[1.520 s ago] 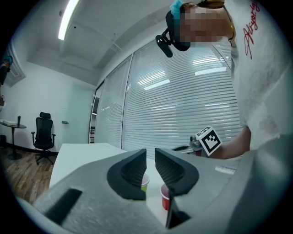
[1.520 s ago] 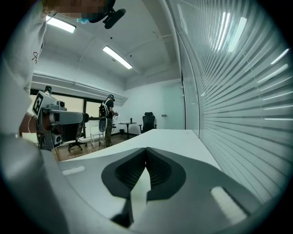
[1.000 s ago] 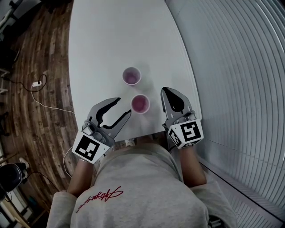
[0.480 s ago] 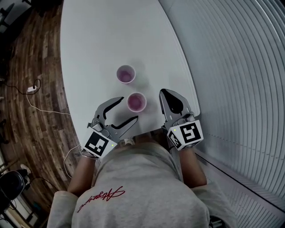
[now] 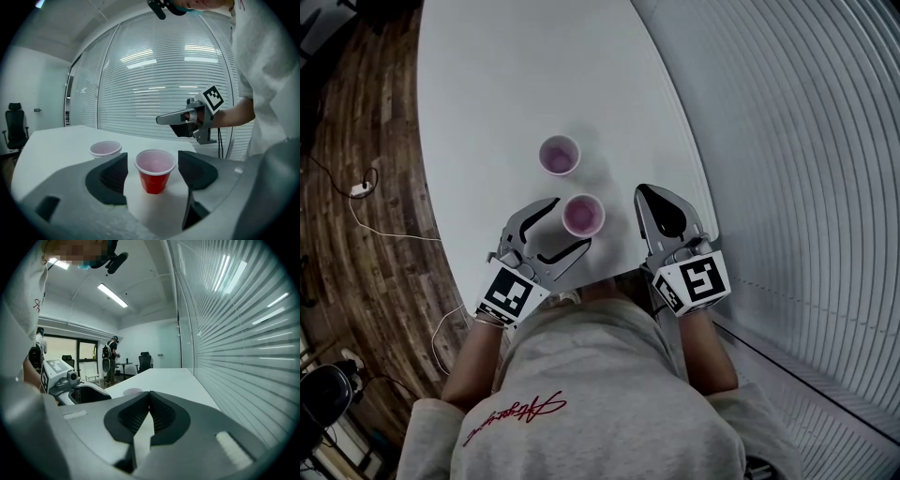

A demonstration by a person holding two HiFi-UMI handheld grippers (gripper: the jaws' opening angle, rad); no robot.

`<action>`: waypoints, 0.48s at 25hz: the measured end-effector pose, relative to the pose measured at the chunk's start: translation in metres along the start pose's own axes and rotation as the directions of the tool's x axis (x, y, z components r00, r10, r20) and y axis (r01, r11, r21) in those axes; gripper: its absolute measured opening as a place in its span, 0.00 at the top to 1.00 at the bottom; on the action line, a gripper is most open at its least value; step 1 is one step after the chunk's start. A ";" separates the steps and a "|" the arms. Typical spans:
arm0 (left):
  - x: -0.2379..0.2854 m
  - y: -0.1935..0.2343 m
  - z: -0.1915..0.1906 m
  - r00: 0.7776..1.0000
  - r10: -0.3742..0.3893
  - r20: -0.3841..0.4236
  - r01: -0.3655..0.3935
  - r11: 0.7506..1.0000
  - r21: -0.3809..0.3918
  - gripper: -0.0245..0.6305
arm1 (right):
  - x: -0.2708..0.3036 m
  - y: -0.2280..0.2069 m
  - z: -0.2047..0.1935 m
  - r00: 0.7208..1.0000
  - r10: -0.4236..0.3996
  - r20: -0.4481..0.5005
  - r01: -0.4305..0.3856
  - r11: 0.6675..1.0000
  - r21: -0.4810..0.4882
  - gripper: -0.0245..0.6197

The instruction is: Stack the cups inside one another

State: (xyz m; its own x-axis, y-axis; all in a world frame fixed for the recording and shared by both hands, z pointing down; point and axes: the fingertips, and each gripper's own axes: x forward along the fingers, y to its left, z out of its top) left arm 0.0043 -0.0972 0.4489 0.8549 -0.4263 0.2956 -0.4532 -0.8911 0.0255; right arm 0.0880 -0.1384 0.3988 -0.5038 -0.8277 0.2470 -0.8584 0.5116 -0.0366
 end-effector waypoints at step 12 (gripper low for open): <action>0.018 -0.003 -0.004 1.000 -0.018 -0.011 0.019 1.000 0.019 0.45 | 0.002 -0.010 -0.007 1.000 0.000 -0.022 0.000 1.000 0.002 0.97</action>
State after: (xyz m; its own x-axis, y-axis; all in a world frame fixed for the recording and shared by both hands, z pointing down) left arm 0.0195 -0.1019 0.4578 0.8602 -0.4081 0.3058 -0.4323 -0.9016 0.0129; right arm 0.0960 -0.1432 0.4062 -0.5015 -0.8226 0.2681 -0.8587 0.5110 -0.0384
